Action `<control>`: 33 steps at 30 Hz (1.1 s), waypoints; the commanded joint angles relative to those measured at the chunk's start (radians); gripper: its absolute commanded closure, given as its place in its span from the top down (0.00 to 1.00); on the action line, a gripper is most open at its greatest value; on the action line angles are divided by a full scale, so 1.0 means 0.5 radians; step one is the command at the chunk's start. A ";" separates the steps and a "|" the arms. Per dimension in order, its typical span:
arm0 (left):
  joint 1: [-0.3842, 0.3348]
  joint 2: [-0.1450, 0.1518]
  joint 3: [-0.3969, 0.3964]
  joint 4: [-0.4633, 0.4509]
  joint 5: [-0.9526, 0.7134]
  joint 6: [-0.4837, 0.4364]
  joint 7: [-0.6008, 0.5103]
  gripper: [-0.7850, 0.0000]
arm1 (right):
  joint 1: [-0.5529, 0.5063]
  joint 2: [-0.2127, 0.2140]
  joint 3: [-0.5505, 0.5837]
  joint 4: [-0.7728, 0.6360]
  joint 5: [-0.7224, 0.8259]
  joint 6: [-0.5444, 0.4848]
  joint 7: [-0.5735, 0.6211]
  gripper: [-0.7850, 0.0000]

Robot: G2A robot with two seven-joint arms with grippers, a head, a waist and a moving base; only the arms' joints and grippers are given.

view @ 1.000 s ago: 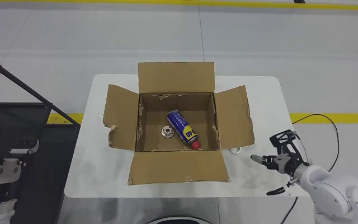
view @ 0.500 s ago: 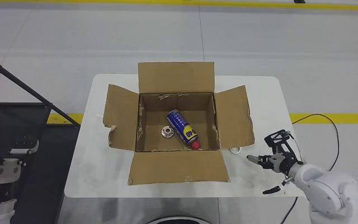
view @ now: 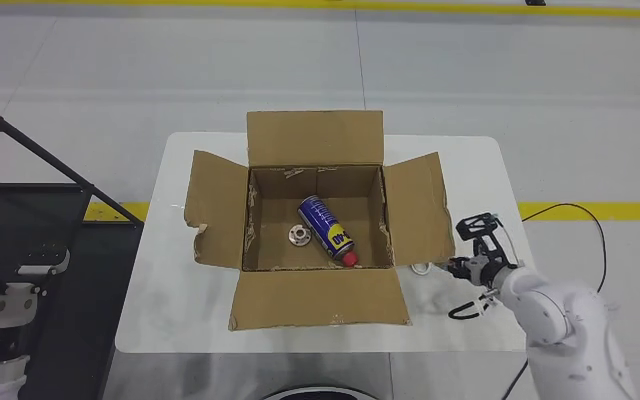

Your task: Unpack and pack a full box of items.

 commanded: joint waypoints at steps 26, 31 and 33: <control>0.000 0.000 0.000 0.000 0.000 0.000 0.000 1.00 | 0.071 -0.009 -0.196 0.116 0.084 0.252 -0.018 0.60; 0.000 0.000 0.000 0.000 0.000 0.000 0.000 1.00 | 0.096 -0.008 -0.245 0.137 0.043 0.269 0.004 0.49; 0.000 0.000 0.000 0.000 0.000 0.000 0.000 1.00 | 0.096 -0.008 -0.253 0.142 0.046 0.267 0.006 0.47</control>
